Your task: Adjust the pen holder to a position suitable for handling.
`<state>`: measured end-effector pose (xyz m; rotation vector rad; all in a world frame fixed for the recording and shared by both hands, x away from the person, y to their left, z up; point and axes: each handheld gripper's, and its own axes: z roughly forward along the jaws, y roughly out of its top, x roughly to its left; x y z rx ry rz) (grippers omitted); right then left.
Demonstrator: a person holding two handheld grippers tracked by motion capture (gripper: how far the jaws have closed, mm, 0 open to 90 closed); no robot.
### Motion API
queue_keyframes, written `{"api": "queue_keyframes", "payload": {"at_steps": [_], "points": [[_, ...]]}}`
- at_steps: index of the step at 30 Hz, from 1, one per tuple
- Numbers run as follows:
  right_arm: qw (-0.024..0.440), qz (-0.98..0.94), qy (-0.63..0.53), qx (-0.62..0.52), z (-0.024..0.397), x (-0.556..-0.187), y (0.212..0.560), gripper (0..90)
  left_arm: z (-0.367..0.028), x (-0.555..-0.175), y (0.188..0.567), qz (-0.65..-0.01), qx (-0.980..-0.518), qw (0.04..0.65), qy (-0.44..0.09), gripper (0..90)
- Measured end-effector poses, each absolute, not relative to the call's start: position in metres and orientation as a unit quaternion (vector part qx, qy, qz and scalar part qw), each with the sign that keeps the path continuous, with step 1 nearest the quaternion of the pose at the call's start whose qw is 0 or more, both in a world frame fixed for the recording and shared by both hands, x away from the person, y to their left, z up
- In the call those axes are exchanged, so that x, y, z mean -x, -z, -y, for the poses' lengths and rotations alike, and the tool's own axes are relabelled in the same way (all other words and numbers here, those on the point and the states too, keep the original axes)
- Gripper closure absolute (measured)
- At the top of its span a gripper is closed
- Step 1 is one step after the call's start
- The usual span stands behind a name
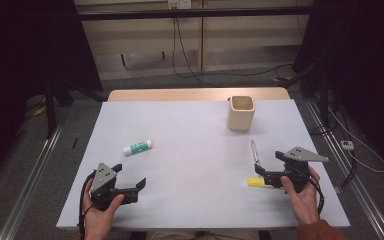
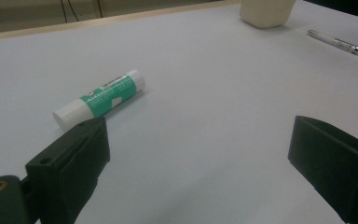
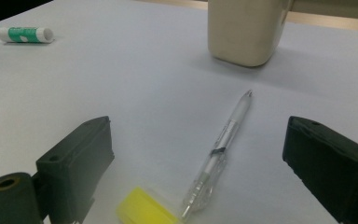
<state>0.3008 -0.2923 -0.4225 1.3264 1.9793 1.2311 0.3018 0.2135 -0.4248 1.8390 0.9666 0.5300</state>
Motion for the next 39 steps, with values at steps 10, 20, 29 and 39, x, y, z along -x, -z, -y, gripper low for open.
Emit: {"api": "queue_keyframes", "payload": {"at_steps": [10, 20, 29, 39], "points": [[0.254, -0.719, -0.445, -0.47, 0.294, -0.331, 0.398, 7.8, -0.214, -0.303, 0.425, -0.401, -0.754, 0.471, -0.223, 5.6], [0.247, -0.727, -0.439, -0.466, 0.301, -0.381, 0.38, 10.7, -0.214, -0.304, 0.426, -0.4, -0.755, 0.468, -0.225, 5.6], [0.227, -0.756, -0.433, -0.435, 0.301, -0.431, 0.358, 9.3, -0.213, -0.303, 0.426, -0.4, -0.754, 0.472, -0.221, 5.6], [0.211, -0.775, -0.425, -0.418, 0.302, -0.477, 0.355, 16.9, -0.213, -0.303, 0.426, -0.393, -0.758, 0.472, -0.217, 5.6]]}}
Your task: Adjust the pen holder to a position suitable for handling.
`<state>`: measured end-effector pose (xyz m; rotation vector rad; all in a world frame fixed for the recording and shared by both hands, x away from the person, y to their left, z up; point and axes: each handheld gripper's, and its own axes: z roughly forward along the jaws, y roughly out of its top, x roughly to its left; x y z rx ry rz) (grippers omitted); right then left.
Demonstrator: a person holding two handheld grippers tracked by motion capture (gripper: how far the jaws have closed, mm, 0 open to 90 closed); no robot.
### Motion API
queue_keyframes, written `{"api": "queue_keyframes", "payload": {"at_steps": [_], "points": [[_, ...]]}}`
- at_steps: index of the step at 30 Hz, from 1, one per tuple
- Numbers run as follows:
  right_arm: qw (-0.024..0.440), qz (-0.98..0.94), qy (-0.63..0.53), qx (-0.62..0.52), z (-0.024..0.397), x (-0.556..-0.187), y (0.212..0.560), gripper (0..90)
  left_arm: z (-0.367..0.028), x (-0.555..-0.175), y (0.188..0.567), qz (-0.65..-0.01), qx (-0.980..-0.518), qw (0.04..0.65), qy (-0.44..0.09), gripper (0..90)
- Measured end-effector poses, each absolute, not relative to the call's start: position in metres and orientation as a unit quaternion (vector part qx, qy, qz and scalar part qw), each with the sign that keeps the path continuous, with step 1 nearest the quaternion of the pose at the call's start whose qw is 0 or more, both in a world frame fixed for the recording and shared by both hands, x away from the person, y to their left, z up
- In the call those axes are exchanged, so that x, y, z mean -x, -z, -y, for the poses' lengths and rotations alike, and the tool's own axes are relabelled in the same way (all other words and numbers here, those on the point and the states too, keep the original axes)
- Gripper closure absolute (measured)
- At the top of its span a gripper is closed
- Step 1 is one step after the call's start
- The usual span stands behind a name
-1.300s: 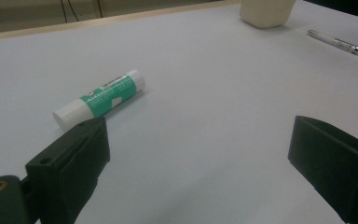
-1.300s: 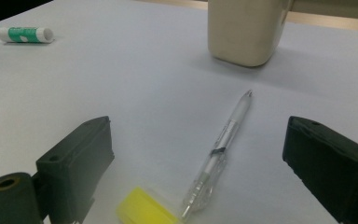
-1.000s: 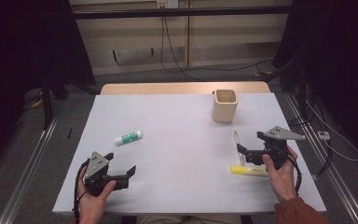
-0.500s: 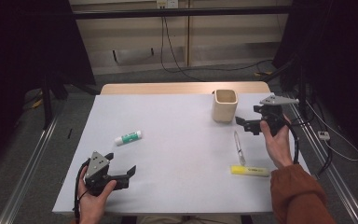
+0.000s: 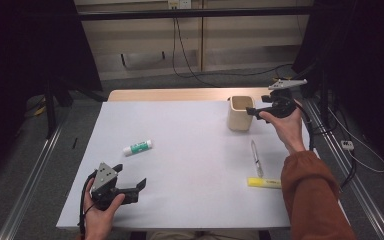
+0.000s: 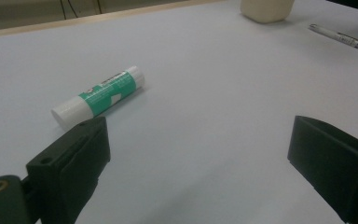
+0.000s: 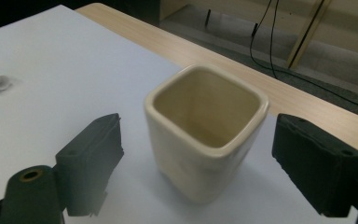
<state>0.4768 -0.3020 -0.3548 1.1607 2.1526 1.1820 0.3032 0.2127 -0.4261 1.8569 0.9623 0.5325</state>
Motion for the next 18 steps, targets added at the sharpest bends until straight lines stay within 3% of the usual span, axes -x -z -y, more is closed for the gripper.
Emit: {"api": "queue_keyframes", "payload": {"at_steps": [7, 18], "points": [[0.216, -0.783, -0.424, -0.401, 0.299, -0.503, 0.35, 20.3, -0.211, -0.303, 0.427, -0.393, -0.76, 0.47, -0.216, 5.6], [0.183, -0.793, -0.386, -0.435, 0.296, -0.543, 0.365, 26.0, -0.211, -0.303, 0.427, -0.389, -0.764, 0.47, -0.21, 6.0]]}}
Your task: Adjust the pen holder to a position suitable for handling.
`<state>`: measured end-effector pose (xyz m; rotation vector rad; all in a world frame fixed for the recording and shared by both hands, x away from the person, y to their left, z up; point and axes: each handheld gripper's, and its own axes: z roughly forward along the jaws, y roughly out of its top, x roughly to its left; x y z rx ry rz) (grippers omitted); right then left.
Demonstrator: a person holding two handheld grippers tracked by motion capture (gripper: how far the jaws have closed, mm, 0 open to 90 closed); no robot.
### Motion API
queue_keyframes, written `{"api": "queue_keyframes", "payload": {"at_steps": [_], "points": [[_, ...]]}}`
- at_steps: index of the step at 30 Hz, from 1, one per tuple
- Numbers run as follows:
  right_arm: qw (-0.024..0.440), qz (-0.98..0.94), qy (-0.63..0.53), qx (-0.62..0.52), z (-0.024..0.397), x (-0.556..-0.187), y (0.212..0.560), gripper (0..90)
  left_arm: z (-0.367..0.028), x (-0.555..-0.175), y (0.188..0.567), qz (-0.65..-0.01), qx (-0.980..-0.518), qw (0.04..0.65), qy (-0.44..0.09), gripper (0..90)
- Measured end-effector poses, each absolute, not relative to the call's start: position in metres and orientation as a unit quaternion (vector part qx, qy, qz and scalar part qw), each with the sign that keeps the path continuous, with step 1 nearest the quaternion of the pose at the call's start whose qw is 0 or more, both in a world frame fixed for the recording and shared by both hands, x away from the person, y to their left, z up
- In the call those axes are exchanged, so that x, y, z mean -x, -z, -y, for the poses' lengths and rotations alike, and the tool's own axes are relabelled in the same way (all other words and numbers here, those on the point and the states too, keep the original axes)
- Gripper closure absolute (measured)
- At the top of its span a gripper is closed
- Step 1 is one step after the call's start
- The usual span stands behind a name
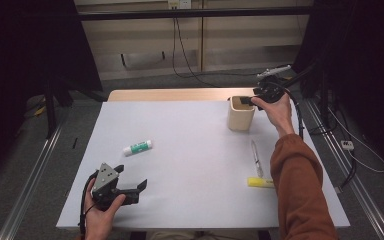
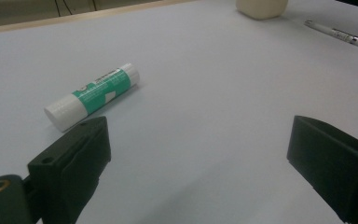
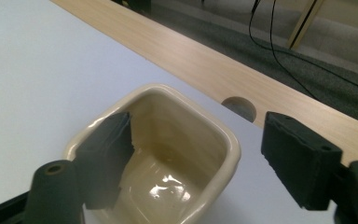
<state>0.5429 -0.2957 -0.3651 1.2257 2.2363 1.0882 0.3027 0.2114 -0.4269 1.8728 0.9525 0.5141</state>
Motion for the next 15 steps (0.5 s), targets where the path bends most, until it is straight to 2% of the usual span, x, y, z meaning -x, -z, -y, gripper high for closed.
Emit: {"api": "queue_keyframes", "payload": {"at_steps": [7, 14, 15], "points": [[0.163, -0.801, -0.358, -0.452, 0.301, -0.562, 0.375, 30.4, -0.212, -0.302, 0.428, -0.389, -0.766, 0.468, -0.208, 6.0], [0.141, -0.807, -0.355, -0.451, 0.301, -0.572, 0.386, 40.3, -0.212, -0.302, 0.428, -0.391, -0.764, 0.47, -0.205, 6.0], [0.138, -0.809, -0.353, -0.449, 0.301, -0.572, 0.389, 44.3, -0.213, -0.302, 0.428, -0.388, -0.768, 0.466, -0.207, 6.0]]}}
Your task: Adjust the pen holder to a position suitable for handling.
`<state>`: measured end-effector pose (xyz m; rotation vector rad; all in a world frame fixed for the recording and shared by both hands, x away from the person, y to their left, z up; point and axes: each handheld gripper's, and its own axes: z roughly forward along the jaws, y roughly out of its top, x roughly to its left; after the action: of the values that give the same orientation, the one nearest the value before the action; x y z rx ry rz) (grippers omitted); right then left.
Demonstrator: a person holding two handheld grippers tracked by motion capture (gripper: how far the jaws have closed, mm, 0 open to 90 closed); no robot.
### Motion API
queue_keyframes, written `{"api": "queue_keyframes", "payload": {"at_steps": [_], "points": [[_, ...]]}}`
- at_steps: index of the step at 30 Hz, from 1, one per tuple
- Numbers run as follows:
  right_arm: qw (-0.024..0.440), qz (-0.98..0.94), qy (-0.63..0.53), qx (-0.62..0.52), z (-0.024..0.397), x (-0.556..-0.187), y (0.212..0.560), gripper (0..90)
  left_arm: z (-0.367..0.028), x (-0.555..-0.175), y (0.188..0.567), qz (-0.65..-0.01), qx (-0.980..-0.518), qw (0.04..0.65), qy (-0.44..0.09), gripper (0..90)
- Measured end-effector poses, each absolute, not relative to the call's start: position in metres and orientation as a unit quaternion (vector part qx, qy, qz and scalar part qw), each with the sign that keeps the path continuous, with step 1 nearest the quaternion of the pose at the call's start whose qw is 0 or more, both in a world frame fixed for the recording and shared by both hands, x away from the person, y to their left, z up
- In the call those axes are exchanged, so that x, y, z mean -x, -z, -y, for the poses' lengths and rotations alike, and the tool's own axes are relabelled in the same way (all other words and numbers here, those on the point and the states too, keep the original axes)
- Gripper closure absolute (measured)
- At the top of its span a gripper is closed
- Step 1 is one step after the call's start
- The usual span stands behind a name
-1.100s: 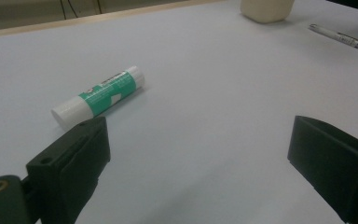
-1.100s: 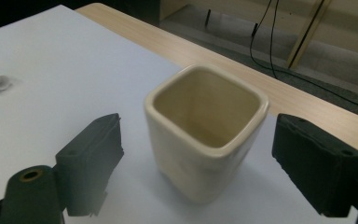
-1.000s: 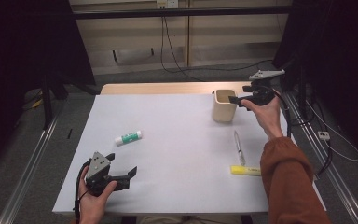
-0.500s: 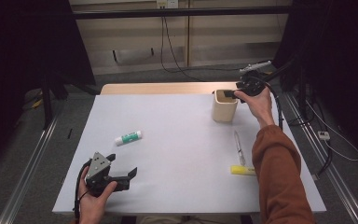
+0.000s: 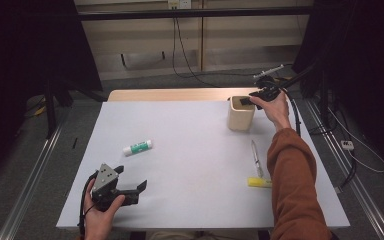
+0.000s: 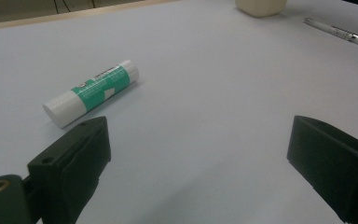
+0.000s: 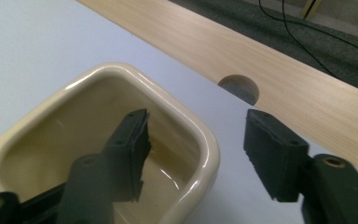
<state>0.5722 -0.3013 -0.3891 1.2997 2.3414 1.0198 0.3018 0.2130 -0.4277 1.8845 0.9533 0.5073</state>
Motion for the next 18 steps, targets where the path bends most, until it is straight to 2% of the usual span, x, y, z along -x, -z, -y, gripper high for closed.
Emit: {"api": "queue_keyframes", "payload": {"at_steps": [6, 10, 12, 18], "points": [[0.145, -0.813, -0.348, -0.444, 0.3038, -0.5729, 0.3906, 52.7, -0.2113, -0.3024, 0.4291, -0.392, -0.767, 0.465, -0.203, 6.0], [0.129, -0.821, -0.353, -0.431, 0.305, -0.5738, 0.3914, 65.7, -0.211, -0.3028, 0.4295, -0.388, -0.769, 0.465, -0.202, 6.0], [0.121, -0.819, -0.359, -0.43, 0.3052, -0.5734, 0.3913, 69.1, -0.2106, -0.3029, 0.4298, -0.391, -0.768, 0.466, -0.201, 6.0], [0.125, -0.821, -0.352, -0.431, 0.3043, -0.5723, 0.3887, 70.7, -0.2068, -0.3027, 0.4296, -0.384, -0.774, 0.465, -0.195, 6.0]]}}
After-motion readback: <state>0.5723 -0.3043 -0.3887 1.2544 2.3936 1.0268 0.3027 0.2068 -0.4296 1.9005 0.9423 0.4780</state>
